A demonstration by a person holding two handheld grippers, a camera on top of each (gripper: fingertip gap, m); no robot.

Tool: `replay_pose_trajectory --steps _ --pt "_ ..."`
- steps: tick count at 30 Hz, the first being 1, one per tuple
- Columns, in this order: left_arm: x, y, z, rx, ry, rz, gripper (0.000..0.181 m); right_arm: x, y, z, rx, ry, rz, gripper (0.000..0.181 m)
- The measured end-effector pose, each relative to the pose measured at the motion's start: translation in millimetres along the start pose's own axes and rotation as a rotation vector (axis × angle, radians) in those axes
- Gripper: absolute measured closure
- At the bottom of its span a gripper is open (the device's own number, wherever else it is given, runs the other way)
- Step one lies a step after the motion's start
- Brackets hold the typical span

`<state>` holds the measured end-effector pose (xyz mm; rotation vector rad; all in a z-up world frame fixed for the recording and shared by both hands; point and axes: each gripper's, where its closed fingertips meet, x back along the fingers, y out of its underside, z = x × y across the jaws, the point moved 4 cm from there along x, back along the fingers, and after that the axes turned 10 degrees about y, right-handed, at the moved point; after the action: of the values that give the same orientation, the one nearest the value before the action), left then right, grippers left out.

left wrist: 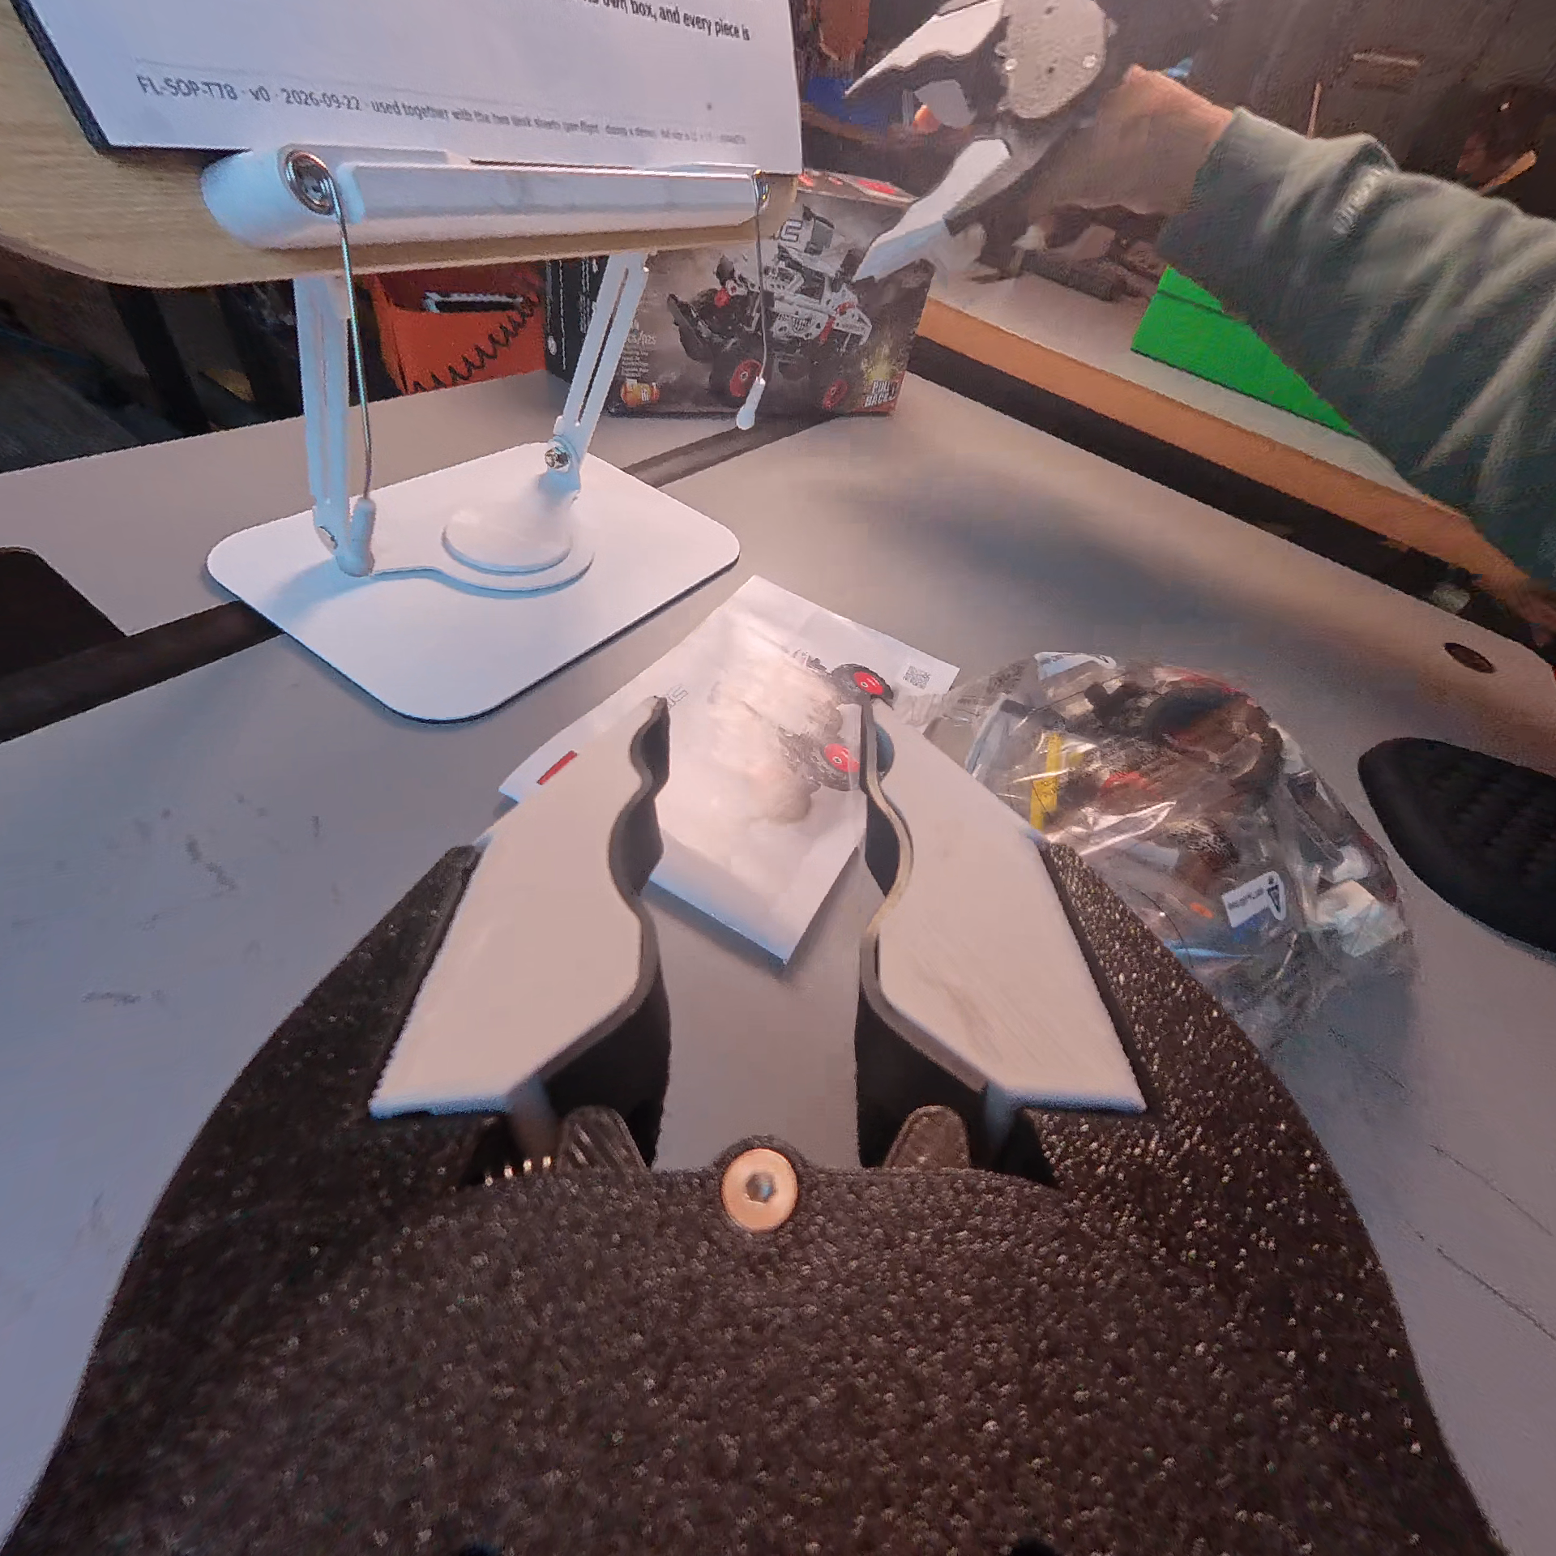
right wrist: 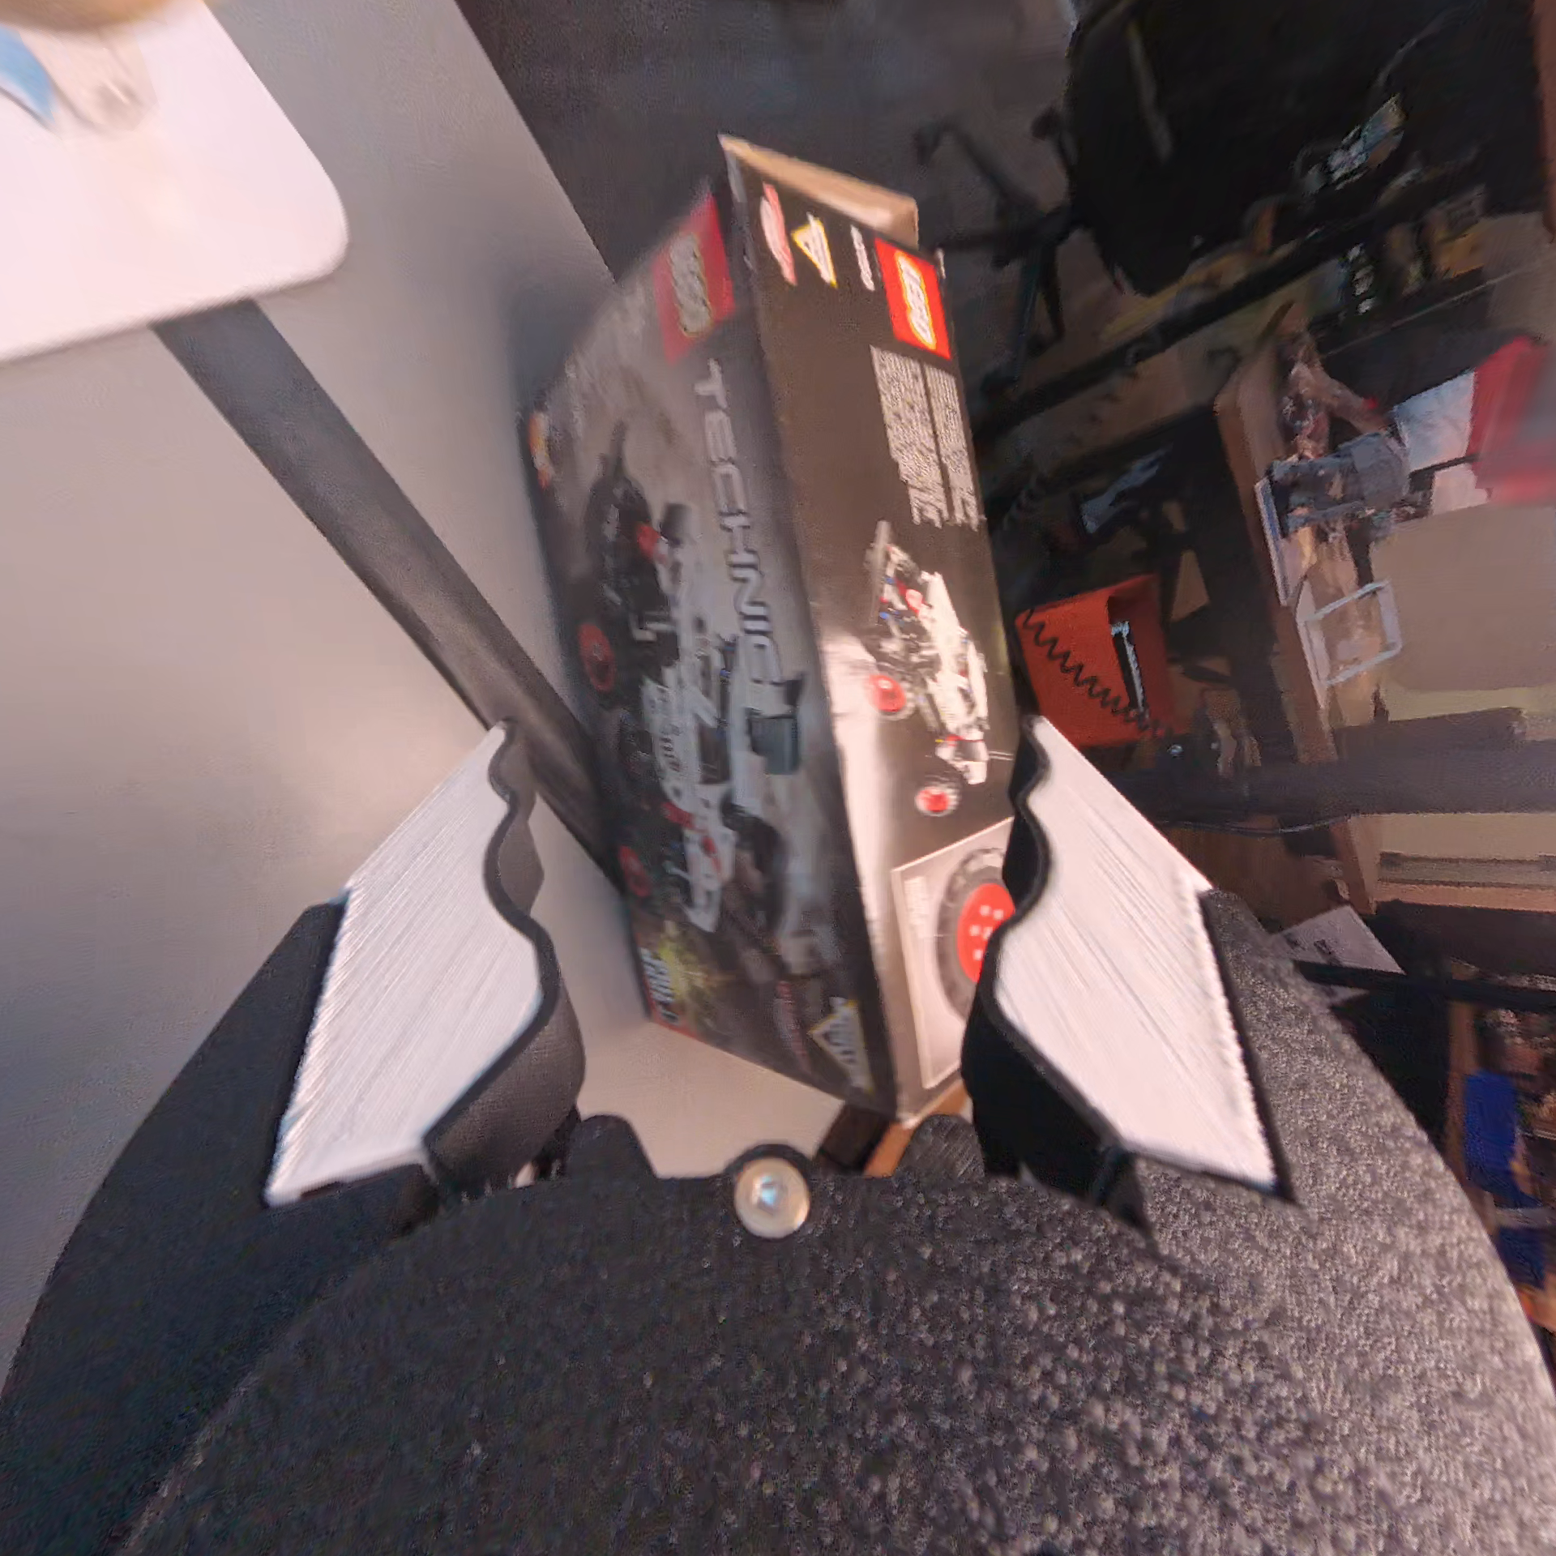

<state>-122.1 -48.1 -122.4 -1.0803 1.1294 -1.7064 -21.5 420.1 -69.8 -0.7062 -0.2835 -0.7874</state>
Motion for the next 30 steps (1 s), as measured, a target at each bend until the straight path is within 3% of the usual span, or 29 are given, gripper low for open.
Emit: replay_pose_trajectory --steps 4,8,11,14,19,25,27,30 --pt "13 3 15 -0.002 -0.036 0.074 0.134 -51 14 46 0.114 -0.117 -0.217 0.053" --pt "14 12 25 -0.024 -0.055 0.063 0.131 -83 24 28 0.055 -0.342 -0.372 0.043" --pt "13 17 25 -0.029 -0.062 0.047 0.131 -95 40 15 0.112 -0.341 -0.417 0.056" --pt "14 14 27 -0.024 -0.051 0.062 0.131 -76 47 11 0.104 -0.357 -0.413 0.058" --pt "19 4 37 -0.046 -0.014 0.106 0.132 2 69 6 0.051 -0.288 -0.294 0.059" --pt "37 -26 66 -0.111 0.031 0.204 0.131 155 99 -14 -0.203 -0.239 -0.059 0.06" --pt "44 -37 80 -0.136 0.056 0.239 0.128 204 97 -35 -0.319 -0.247 0.074 0.06" --pt "47 -50 109 -0.16 0.124 0.276 0.12 271 65 -77 -0.497 -0.299 0.338 0.06"
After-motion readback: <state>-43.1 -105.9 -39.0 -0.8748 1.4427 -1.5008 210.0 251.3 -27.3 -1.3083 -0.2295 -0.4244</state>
